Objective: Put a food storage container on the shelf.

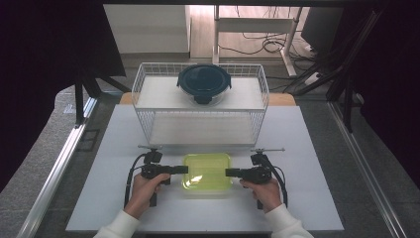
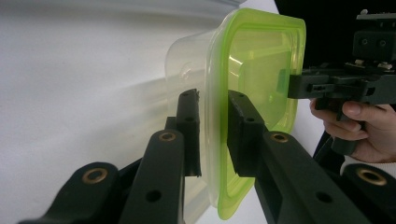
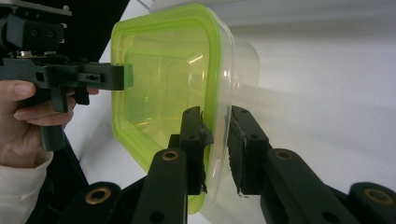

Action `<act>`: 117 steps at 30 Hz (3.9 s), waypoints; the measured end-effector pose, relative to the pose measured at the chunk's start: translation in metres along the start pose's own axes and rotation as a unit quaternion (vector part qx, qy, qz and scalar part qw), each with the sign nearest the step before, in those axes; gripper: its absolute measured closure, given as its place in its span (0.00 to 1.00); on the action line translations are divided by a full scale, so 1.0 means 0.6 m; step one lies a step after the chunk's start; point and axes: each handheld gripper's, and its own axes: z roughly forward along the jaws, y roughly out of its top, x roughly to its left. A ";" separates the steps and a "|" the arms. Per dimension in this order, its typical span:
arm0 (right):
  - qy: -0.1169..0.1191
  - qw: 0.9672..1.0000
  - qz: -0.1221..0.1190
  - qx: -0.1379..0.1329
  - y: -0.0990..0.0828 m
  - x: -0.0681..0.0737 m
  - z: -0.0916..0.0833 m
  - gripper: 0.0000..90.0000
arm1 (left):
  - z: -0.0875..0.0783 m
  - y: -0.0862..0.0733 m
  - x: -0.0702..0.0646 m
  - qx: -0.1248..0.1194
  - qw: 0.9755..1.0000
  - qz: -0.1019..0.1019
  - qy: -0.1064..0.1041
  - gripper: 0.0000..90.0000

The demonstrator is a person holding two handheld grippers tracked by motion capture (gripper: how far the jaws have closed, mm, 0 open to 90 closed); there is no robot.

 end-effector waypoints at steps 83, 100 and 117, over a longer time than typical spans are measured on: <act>0.008 0.983 -0.152 -0.101 0.068 0.138 -0.106 0.85 | -0.119 0.064 -0.144 -0.082 0.988 0.127 0.014 0.86; -0.007 0.979 -0.170 -0.112 0.119 0.162 -0.124 0.86 | -0.133 0.117 -0.156 -0.085 0.989 0.125 0.002 0.87; -0.006 0.976 -0.177 -0.125 0.170 0.183 -0.146 0.86 | -0.157 0.170 -0.193 -0.095 0.985 0.145 0.013 0.87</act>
